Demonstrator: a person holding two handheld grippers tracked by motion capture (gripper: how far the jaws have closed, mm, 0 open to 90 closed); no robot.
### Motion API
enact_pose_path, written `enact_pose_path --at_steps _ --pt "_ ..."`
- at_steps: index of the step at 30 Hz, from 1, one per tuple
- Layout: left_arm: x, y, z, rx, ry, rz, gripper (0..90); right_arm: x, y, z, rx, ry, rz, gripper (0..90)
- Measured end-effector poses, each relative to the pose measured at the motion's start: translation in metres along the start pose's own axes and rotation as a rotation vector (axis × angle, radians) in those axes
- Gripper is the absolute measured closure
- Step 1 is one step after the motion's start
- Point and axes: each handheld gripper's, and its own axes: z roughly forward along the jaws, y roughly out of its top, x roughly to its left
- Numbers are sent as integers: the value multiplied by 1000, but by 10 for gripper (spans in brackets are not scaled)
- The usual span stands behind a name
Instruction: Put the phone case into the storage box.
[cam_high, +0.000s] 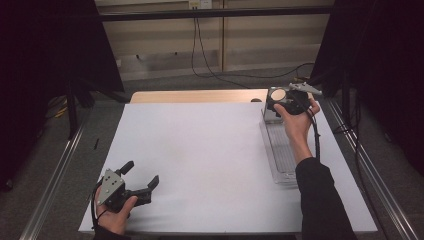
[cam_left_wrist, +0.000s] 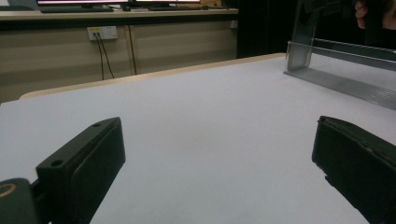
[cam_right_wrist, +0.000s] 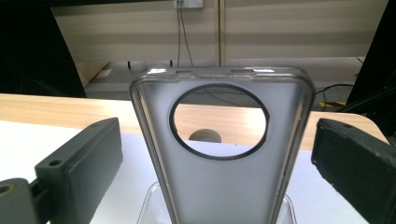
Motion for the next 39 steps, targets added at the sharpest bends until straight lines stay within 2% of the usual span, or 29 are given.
enact_pose_path --at_steps 2,9,14,17,19,28,31,33,39 --pt "0 0 0 -2 9 -8 30 -1 -1 -1 10 0 1 18" --pt "0 0 -1 -6 8 -7 34 -6 -3 -6 -8 15 5 13" --pt "1 0 0 -5 10 -10 34 -6 -5 -8 -14 26 -11 11" --pt "2 0 0 -6 15 -16 34 -7 -6 -9 -20 31 -1 14" --pt "2 0 0 -6 19 -13 34 -7 -8 -10 -26 39 -15 17" --pt "2 0 -1 -5 27 -15 34 -15 -12 -20 -36 53 -27 25" --pt "2 0 -1 -7 26 -13 34 -17 -13 -23 -22 76 -13 27" --pt "2 0 -1 -7 27 -11 34 -17 -15 -24 -14 79 -39 27" --pt "2 0 0 -7 20 -9 34 -18 -17 -31 -33 78 -68 29"
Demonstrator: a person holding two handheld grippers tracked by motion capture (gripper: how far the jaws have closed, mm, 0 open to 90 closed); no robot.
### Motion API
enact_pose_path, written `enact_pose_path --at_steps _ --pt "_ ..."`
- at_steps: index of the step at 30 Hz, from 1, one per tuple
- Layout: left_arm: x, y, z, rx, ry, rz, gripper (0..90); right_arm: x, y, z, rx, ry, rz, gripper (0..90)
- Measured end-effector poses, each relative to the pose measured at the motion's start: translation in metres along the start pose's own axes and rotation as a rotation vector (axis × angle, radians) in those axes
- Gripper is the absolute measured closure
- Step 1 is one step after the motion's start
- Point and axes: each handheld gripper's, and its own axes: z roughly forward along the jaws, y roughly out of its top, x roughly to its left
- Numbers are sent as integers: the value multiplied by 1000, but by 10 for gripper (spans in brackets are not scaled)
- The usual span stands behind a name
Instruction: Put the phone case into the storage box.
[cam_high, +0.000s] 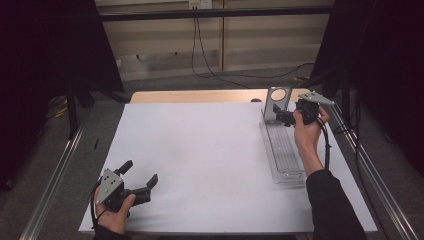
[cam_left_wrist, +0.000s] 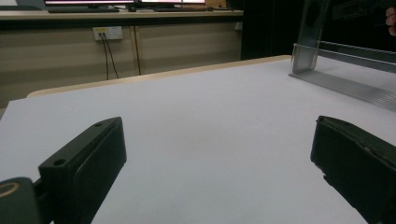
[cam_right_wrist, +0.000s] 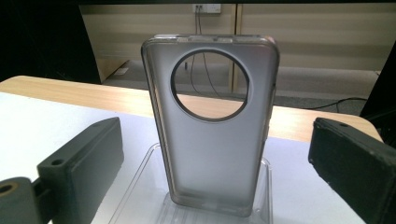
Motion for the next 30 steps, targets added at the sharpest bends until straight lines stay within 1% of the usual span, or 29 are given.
enact_pose_path --at_steps 4,5,7,9,12,16,19,23,24,25,30 --pt "0 0 -1 0 -2 -7 34 3 -1 -5 -13 12 -27 33" --pt "0 0 -2 -1 -8 -6 34 3 -1 -6 -19 13 -28 32" --pt "0 0 -3 -8 -3 -12 34 5 -2 -8 -40 31 -31 24" --pt "0 1 -4 -11 -2 -13 34 4 -3 -10 -45 34 -37 21" --pt "1 1 -4 -11 -2 -8 34 4 -5 -14 -54 54 -42 16" --pt "1 1 -4 -12 -1 -8 34 4 -6 -22 -67 74 -48 14" --pt "0 1 -4 -13 1 -9 34 5 -7 -28 -79 93 -39 15" --pt "-1 0 -4 -10 2 -8 34 8 -8 -38 -95 111 -53 15" --pt "-1 1 -4 -13 2 -9 34 9 -8 -41 -96 107 -68 14" --pt "-1 1 -4 -17 3 -12 34 10 -9 -42 -99 106 -69 12" --pt "-1 1 -5 -19 3 -9 34 13 -11 -49 -110 143 -48 10"
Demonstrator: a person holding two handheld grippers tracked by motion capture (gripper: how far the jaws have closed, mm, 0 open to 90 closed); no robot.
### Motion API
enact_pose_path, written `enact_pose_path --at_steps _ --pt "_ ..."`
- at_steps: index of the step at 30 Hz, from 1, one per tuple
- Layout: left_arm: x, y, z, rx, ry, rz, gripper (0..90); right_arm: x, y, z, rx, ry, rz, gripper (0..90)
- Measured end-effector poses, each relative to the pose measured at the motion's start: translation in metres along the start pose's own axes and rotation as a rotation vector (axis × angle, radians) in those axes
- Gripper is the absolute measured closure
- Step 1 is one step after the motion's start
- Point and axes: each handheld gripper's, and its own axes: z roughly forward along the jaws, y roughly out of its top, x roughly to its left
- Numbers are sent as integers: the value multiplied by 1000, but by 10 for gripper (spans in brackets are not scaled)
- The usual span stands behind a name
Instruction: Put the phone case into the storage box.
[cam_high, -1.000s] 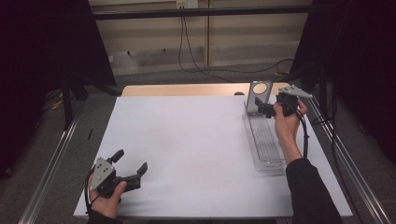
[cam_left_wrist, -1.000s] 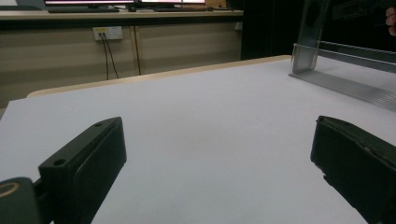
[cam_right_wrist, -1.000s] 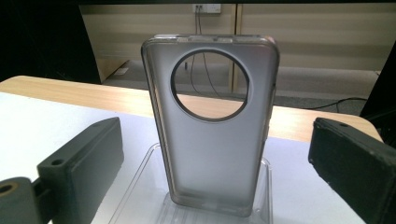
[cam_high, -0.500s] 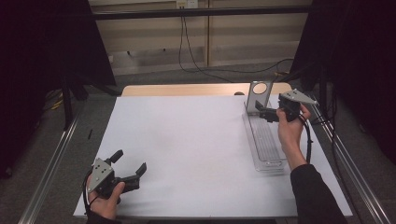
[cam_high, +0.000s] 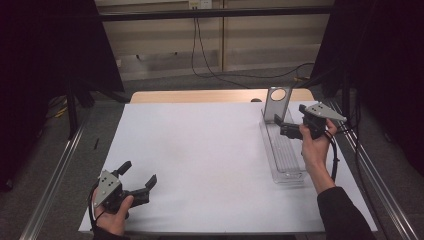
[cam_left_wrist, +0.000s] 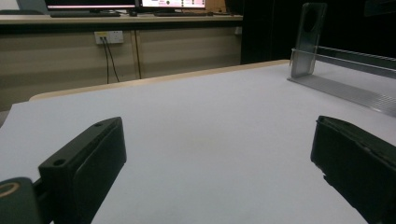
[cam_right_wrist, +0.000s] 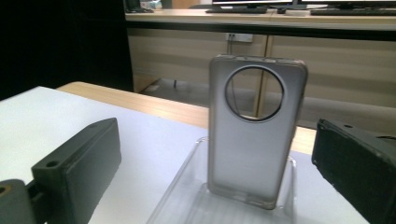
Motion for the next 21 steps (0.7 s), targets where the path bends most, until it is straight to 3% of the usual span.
enact_pose_path --at_steps 4,11,21 --pt "0 0 0 -2 0 6 34 2 0 -7 -17 13 9 1" --pt "0 1 0 -4 -2 1 34 2 -3 -17 9 26 5 3" --pt "-2 1 0 -20 0 -12 34 6 -11 -36 -8 8 -1 15"
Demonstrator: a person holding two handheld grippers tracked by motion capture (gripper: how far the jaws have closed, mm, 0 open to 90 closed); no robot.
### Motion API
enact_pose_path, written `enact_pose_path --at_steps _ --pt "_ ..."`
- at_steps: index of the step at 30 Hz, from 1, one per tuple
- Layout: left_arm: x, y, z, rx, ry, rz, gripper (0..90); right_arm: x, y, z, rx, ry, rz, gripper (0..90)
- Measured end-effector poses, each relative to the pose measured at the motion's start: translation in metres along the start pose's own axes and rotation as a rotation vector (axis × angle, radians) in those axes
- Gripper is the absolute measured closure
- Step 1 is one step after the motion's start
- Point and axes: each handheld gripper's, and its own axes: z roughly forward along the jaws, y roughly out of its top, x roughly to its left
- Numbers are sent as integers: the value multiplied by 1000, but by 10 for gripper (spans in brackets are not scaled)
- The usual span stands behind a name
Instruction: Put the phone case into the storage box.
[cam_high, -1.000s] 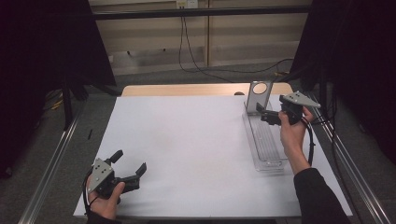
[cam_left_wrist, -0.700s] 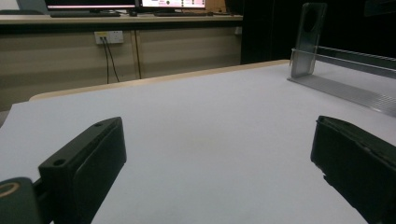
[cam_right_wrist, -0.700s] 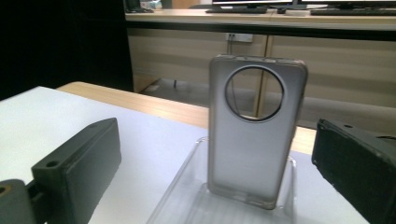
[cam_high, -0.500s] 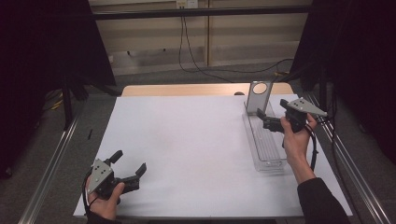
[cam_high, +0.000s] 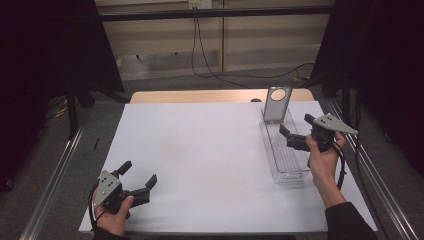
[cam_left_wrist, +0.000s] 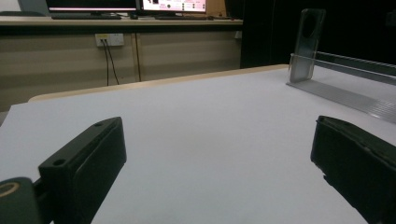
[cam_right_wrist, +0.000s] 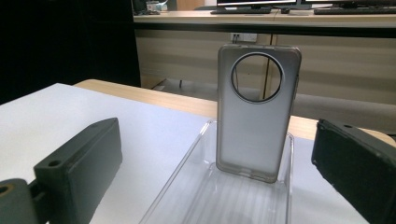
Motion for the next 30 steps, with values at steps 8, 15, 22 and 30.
enact_pose_path --at_steps 8,15,22,30 --pt "0 0 0 -5 4 -8 34 4 -6 -16 -30 -4 8 15" --pt "1 0 0 -2 5 -8 34 7 -15 -27 -39 -23 14 0" --pt "0 0 0 -5 11 -12 34 9 -25 -39 -40 -55 9 0" --pt "0 0 0 -3 23 -19 35 11 -34 -53 -39 -67 8 0"
